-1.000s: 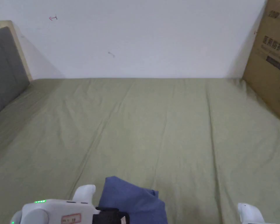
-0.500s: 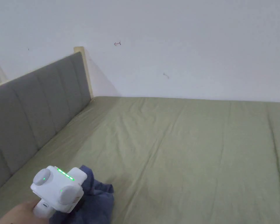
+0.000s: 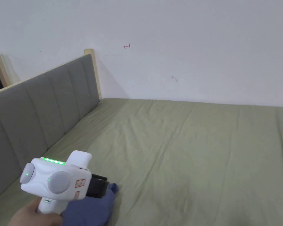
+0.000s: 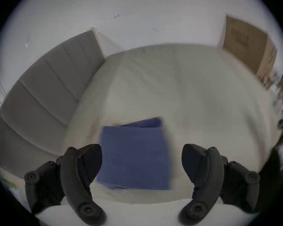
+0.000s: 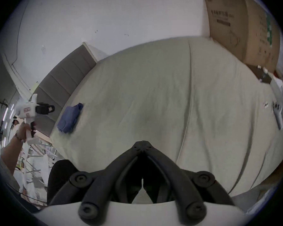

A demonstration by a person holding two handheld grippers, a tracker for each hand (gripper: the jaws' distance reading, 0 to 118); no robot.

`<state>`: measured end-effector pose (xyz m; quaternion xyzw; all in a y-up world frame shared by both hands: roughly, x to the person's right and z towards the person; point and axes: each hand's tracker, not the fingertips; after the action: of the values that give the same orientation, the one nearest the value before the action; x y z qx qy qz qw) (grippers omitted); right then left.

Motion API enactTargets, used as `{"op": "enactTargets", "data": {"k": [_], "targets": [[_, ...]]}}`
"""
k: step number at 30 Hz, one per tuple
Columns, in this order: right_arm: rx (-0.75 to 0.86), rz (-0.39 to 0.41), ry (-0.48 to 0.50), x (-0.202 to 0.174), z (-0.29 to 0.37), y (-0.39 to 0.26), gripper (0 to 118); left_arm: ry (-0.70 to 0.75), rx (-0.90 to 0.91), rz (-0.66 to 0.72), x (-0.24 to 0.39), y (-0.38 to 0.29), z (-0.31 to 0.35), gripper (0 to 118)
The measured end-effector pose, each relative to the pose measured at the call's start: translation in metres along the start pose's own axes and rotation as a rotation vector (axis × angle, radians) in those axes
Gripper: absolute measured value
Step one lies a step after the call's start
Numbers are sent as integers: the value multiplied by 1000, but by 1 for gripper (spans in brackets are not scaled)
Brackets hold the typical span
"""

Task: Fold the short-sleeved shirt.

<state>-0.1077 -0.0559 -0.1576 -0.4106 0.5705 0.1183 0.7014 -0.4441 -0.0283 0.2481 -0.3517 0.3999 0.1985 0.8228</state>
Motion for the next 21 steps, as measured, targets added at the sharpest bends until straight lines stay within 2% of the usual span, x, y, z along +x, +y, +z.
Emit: {"op": "enactTargets", "data": {"k": [1,2,4,8,12,14,19,21], "targets": [[5,8,6,-5,2,5,0,-80,13,34,14,-1,6,82],[9,18,14,-9,4,10,0,-144,25,66,30,-1,10,59],[9,48,24,-14,5,19,0,-200,32,63,72,-4,15,0],[48,147,-3,-34,17,39,0,-260,124,-38,151,5,32,0],[217,181,-22,-49,39,62,0,-276,292,-11,202,26,50,0],[337,182,-23,-54,52,73,0,-230,420,-19,217,32,62,0],[667,216,-127,-58,69,78,0,21,756,-37,239,23,85,0],[745,191,-145,-57,72,78,0,11,805,-8,240,19,91,0]]}}
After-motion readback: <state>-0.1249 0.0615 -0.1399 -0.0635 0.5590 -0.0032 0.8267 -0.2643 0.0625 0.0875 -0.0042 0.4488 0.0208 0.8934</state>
